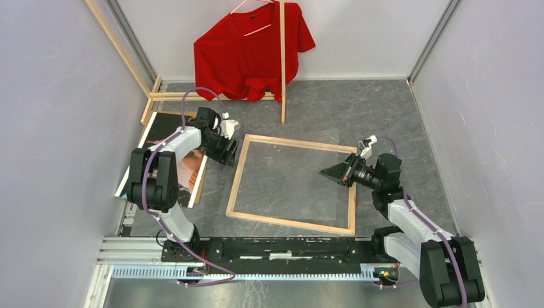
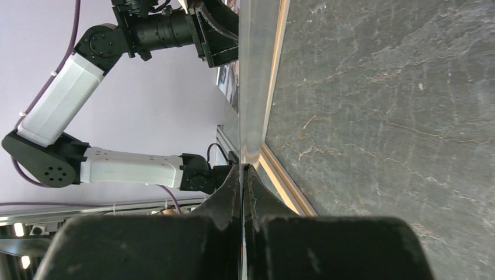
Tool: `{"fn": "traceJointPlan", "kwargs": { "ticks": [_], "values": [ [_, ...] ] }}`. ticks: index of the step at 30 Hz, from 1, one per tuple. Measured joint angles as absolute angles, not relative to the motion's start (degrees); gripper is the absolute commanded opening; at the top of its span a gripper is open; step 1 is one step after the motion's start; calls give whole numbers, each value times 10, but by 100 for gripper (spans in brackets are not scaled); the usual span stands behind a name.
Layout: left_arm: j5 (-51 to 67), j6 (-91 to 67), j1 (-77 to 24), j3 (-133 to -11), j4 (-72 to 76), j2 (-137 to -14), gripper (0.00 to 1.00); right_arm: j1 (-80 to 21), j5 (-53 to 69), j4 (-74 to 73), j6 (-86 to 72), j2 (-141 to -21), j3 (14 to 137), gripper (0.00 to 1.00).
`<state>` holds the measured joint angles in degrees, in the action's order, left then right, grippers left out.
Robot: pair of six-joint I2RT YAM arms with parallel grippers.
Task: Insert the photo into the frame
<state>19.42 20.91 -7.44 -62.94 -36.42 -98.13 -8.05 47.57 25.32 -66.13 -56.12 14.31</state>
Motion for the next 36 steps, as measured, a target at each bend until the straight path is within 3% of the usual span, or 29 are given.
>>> {"fn": "traceJointPlan", "kwargs": {
  "ticks": [36],
  "values": [
    [183, 199, -92, -668, -368, -1008, 76, 34, 546, 148, -538, -573, 136, 0]
  ]
}}
